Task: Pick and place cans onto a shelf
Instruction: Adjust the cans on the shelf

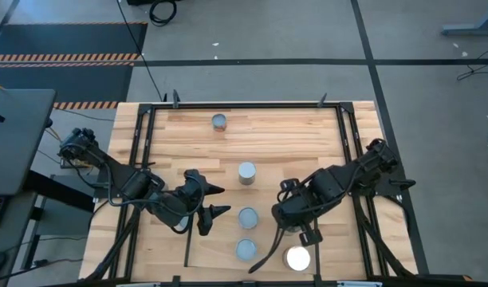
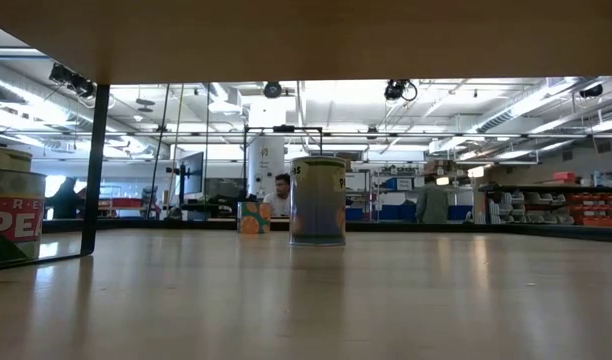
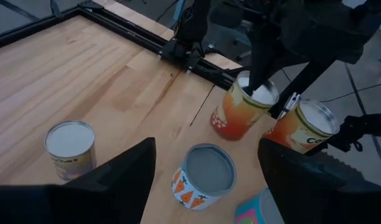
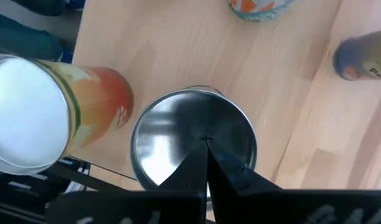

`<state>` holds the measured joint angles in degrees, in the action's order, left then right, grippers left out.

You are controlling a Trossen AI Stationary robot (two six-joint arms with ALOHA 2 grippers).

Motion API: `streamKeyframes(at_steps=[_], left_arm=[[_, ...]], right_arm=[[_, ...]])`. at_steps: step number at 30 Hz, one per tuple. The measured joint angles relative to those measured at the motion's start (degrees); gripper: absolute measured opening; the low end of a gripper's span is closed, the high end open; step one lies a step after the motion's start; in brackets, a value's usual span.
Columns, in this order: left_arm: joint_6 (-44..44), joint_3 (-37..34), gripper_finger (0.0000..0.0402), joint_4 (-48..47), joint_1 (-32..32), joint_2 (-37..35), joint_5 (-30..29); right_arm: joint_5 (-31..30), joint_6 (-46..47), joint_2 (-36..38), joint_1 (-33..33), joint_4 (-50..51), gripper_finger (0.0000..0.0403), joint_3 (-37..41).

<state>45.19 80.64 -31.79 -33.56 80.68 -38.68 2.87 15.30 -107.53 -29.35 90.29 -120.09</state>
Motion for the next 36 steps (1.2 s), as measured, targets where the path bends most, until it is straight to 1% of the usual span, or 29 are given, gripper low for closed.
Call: streamKeyframes(at_steps=[7, 10, 18, 25, 32, 36], left_arm=[[-2.1, 0.0, 0.0286, 0.1, 0.0, 0.0, 0.0], [-4.3, 0.0, 0.0286, 0.2, -0.1, 0.0, 0.5], [-4.3, 0.0, 0.0286, 0.5, -0.1, 0.0, 1.1], [-4.3, 0.0, 0.0286, 0.6, -0.1, 0.0, 1.1], [-4.3, 0.0, 0.0286, 0.7, -0.1, 0.0, 1.0], [-4.3, 0.0, 0.0286, 0.7, -0.1, 0.0, 1.0]], right_arm=[[0.0, 3.2, 0.1, -1.1, -0.3, 0.0007, 0.1], [-1.4, 4.2, 0.4, -1.3, 0.2, 0.0007, 0.2], [-2.9, 4.1, 0.7, -1.3, 0.0, 0.0007, 0.2], [-2.6, 3.8, 1.1, -0.9, -0.2, 0.0007, 0.2], [-2.7, 5.4, 3.8, -0.9, -0.3, 0.0007, 0.2], [-3.5, 4.7, 5.2, -2.2, -3.4, 0.0006, 0.1]])
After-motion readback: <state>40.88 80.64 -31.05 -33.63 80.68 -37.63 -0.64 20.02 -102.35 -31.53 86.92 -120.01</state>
